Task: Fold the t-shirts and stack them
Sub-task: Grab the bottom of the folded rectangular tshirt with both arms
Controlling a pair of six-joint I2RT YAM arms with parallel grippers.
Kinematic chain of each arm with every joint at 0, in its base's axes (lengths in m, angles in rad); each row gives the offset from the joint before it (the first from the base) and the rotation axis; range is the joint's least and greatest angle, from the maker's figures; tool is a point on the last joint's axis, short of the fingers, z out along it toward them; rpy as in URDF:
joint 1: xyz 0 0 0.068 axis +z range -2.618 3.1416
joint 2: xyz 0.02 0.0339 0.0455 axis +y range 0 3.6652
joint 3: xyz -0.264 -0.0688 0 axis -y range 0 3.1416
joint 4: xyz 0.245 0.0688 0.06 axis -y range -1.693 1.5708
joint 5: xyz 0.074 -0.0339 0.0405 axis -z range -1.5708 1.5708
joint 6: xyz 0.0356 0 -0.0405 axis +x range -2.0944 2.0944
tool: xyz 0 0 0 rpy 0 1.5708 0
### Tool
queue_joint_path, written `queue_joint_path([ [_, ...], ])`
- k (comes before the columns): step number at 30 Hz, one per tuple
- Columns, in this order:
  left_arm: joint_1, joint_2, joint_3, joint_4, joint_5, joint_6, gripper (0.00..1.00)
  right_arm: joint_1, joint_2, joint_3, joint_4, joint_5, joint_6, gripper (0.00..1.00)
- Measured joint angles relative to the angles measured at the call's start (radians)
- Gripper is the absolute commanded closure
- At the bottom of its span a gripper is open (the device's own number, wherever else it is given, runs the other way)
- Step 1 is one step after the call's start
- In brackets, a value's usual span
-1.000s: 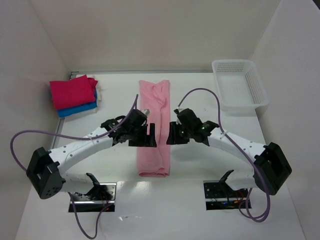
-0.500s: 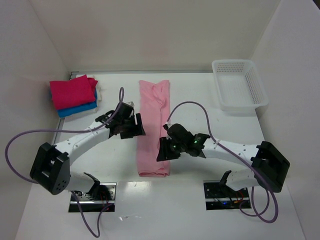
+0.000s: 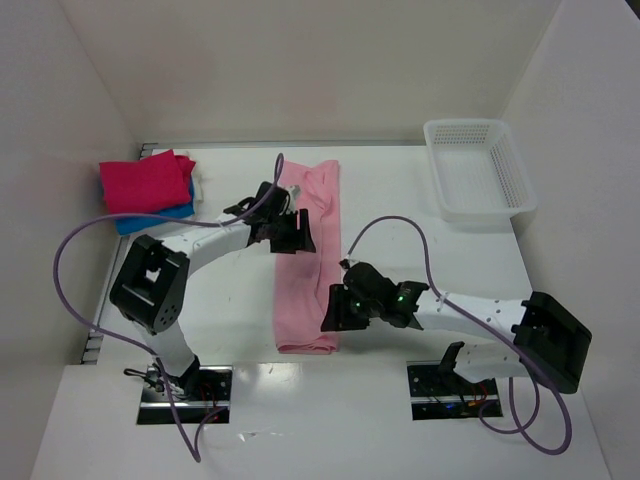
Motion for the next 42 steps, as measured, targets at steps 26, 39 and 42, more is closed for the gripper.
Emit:
queue_joint_path([
  [26,0.02,0.279,0.202,0.041,0.009,0.072,0.25,0.039,0.218,0.074,0.033,0.001,-0.06,0.91],
  [39,0.02,0.315,0.249,0.04,0.013,0.071,0.24,0.12,0.174,0.072,0.026,0.007,0.005,0.69],
  [42,0.02,0.315,0.252,0.039,0.012,0.073,0.23,0.124,0.149,0.071,-0.008,0.042,0.022,0.51],
])
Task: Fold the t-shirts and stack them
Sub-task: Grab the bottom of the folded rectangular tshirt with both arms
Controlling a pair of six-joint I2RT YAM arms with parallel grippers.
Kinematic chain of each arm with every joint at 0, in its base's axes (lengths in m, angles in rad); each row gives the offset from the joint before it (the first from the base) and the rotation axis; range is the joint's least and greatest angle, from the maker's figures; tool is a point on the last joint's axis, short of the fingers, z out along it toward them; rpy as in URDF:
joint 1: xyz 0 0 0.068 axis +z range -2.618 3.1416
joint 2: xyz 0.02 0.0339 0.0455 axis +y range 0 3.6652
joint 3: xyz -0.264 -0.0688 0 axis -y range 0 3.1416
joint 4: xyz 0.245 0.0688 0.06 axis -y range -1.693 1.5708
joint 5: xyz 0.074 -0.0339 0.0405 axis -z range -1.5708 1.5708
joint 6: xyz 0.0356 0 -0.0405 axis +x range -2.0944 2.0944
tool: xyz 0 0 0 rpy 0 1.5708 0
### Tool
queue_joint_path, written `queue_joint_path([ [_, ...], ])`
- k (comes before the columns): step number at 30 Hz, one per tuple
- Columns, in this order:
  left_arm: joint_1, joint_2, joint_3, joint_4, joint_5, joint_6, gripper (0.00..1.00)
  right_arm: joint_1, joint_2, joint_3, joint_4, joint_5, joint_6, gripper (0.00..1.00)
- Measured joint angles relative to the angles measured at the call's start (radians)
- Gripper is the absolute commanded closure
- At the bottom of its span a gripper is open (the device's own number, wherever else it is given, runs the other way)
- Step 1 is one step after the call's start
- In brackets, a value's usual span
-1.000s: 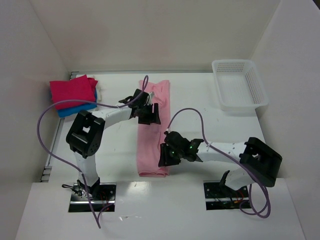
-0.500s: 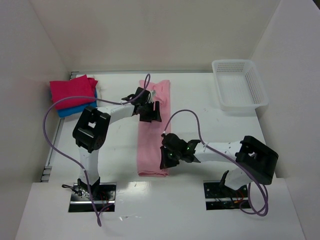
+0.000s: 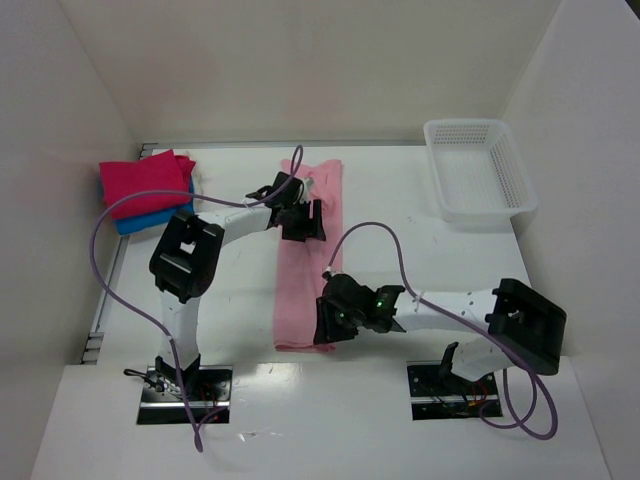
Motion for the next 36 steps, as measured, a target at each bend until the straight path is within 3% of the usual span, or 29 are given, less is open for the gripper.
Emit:
queue_joint_path([
  [3,-0.001,0.0,0.011,-0.016,-0.001,0.004,0.2,-0.003,-0.067,0.0,-0.067,0.054,0.017,0.44],
  [7,0.008,-0.022,0.016,-0.061,-0.008,0.025,0.14,-0.056,-0.235,0.003,-0.178,0.12,0.031,0.44],
  [11,0.061,-0.123,0.016,-0.116,-0.023,0.029,0.09,-0.245,-0.412,0.056,-0.24,0.162,-0.005,0.45],
  [14,0.112,-0.241,0.016,-0.116,-0.045,0.029,0.09,-0.421,-0.408,0.142,-0.24,0.168,-0.07,0.44],
  [18,0.147,-0.34,0.014,-0.098,-0.058,0.031,0.1,-0.49,-0.231,0.295,-0.213,0.188,-0.161,0.37],
  [24,0.139,-0.328,-0.092,-0.07,0.011,0.03,0.19,-0.522,0.147,0.514,-0.158,0.202,-0.294,0.33],
  [31,0.12,-0.269,-0.194,-0.075,0.069,0.026,0.51,-0.574,0.408,0.758,-0.137,0.258,-0.42,0.32],
  [36,0.115,-0.242,-0.195,-0.062,0.102,0.028,0.51,-0.58,0.525,0.912,-0.127,0.284,-0.493,0.33],
])
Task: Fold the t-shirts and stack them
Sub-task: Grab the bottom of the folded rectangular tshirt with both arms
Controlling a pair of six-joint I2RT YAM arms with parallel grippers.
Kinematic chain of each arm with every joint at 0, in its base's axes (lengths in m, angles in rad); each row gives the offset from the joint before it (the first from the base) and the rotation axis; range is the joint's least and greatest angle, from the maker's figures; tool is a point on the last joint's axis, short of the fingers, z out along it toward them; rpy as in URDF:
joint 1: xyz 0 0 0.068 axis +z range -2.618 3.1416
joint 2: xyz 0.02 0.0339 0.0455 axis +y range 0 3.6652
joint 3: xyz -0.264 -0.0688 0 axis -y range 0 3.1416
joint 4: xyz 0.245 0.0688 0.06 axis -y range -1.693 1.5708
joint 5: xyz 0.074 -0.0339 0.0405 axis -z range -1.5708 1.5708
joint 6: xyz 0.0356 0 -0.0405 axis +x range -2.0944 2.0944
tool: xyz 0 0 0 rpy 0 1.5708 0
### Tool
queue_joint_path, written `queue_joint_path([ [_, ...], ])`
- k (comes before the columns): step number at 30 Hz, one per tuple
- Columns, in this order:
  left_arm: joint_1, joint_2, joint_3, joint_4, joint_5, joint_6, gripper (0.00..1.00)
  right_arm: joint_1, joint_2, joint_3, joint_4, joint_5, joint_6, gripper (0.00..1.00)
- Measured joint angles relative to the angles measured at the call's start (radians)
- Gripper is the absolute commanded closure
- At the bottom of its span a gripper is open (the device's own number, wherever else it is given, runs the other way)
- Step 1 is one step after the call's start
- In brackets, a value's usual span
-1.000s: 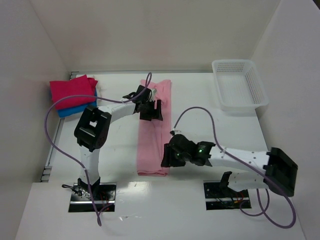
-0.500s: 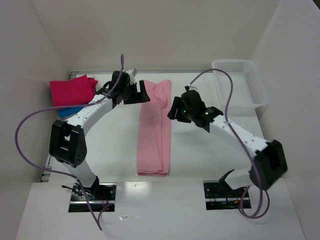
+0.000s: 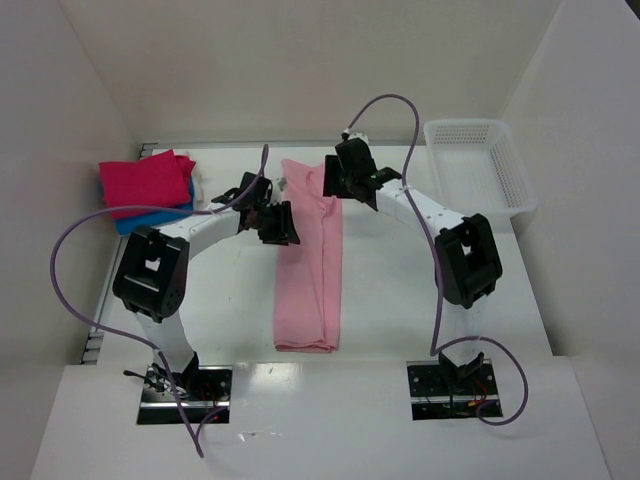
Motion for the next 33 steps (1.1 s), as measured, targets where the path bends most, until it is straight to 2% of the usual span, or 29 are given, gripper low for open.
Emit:
queue_joint_path([
  [2,0.0,0.009,0.002,0.009,0.011,0.0,0.47,0.0,0.029,0.033,0.012,-0.002,-0.025,0.34],
  [4,0.0,0.023,0.011,0.017,0.021,-0.001,0.26,0.0,0.051,0.052,0.02,-0.012,-0.047,0.34],
  [7,0.0,0.051,0.036,0.03,0.03,-0.003,0.14,0.0,0.1,0.097,0.028,-0.042,-0.079,0.39],
  [10,0.0,0.066,0.042,0.045,0.028,-0.004,0.12,0.0,0.162,0.156,0.031,-0.078,-0.107,0.47],
  [16,-0.003,0.075,0.05,0.067,0.016,-0.004,0.09,0.0,0.263,0.225,0.033,-0.138,-0.127,0.48],
  [19,-0.014,0.102,0.075,0.063,-0.023,0.0,0.08,0.0,0.291,0.24,0.031,-0.157,-0.138,0.38],
  [33,-0.078,0.179,0.129,0.033,-0.142,0.022,0.08,0.0,0.343,0.302,0.027,-0.172,-0.211,0.38],
])
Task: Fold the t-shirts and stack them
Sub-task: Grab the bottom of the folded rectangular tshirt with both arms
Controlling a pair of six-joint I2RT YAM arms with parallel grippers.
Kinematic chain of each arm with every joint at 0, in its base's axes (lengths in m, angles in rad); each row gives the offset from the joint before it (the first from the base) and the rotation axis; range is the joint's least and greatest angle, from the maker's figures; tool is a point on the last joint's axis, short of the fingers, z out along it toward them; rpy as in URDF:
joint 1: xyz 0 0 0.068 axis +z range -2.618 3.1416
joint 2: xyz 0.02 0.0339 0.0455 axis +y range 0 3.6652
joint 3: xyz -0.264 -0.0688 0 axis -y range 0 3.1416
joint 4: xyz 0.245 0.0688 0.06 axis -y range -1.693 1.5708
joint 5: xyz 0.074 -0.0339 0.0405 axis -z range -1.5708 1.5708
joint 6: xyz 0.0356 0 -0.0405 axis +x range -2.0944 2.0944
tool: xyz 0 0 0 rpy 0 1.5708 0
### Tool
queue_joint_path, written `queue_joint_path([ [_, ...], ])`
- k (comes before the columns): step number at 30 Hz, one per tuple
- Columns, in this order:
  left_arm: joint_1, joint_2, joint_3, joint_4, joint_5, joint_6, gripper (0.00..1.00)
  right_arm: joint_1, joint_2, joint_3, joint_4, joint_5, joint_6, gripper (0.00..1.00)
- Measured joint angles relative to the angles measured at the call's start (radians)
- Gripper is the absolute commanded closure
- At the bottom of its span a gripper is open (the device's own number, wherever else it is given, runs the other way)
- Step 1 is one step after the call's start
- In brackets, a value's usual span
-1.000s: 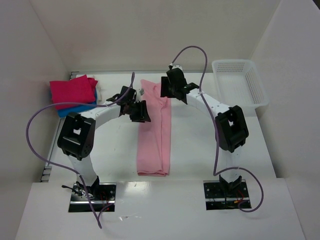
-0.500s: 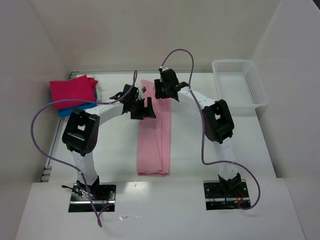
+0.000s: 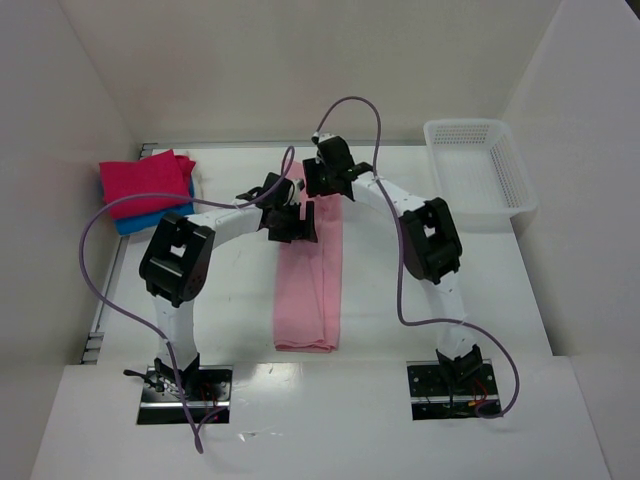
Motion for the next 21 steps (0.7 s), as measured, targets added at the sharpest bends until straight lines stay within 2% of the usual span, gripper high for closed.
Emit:
queue_joint_path([
  [3,0.0,0.001,0.0,0.001,0.0,-0.002,0.08,0.0,0.026,0.01,-0.001,-0.002,-0.01,0.38],
  [7,0.0,0.001,0.0,0.002,0.0,-0.005,0.08,0.0,0.055,0.011,-0.01,-0.002,-0.025,0.45],
  [11,0.0,0.002,0.0,0.003,0.001,-0.008,0.08,0.0,0.083,0.035,-0.024,0.001,-0.036,0.6],
  [14,0.0,0.003,0.0,0.003,0.002,-0.018,0.08,0.0,0.104,0.064,-0.031,0.016,-0.044,0.77],
  [16,0.0,0.003,0.0,0.004,0.004,-0.023,0.08,0.0,0.108,0.07,-0.035,0.042,-0.042,0.82],
  [21,0.0,0.003,0.0,0.004,0.004,-0.025,0.08,0.0,0.109,0.07,-0.048,0.141,-0.027,0.86],
])
